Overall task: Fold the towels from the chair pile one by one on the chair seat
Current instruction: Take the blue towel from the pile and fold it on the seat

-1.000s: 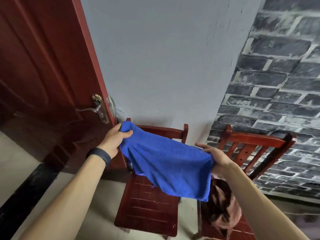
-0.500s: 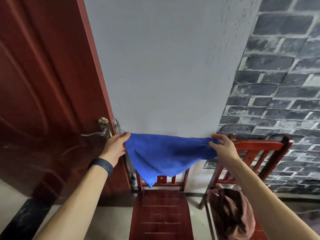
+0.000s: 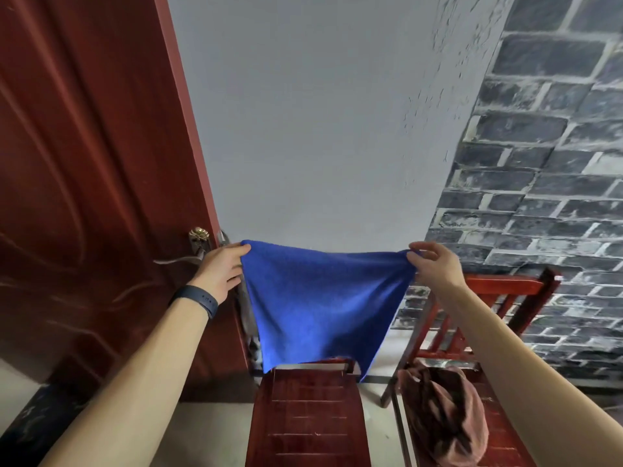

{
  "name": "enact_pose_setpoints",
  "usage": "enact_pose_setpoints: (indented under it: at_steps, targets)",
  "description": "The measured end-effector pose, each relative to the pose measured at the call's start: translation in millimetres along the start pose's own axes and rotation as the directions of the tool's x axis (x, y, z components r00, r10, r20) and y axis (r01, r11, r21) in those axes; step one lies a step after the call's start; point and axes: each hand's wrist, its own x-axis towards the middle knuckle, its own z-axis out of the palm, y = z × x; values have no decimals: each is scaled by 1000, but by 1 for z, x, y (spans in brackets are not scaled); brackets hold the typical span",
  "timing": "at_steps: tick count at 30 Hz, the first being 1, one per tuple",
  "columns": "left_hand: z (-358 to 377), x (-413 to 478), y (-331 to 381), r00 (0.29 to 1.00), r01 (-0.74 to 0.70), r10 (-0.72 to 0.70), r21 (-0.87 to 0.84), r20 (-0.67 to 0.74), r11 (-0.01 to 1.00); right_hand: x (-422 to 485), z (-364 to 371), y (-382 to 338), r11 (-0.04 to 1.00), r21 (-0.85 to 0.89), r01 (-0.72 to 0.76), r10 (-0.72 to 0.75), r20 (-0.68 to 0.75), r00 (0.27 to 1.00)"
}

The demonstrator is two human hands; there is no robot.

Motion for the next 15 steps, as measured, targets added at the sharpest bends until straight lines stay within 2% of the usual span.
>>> enact_pose_setpoints:
  at_steps: [2,5,9,12,15]
  targets:
    - [-6,1,-2,997,-71,72,46,-19,996,-3,-3,-4,994,-84,74,-77,-35,996]
    - [-10,3,-3,985,-166,171,108,-37,980,-10,-6,-6,988,-98,123,-129,-60,990]
    - [-10,6,-9,960,-251,259,74,-109,965,-22,-1,1,986,-42,159,-162,-83,983]
    - [-9,0,-36,961,-256,257,25,-105,966,-40,4,22,992,-13,129,-129,-63,990]
    - [-17,-5,-85,962,-258,270,230,-26,938,-68,10,61,984,-138,109,-108,15,994]
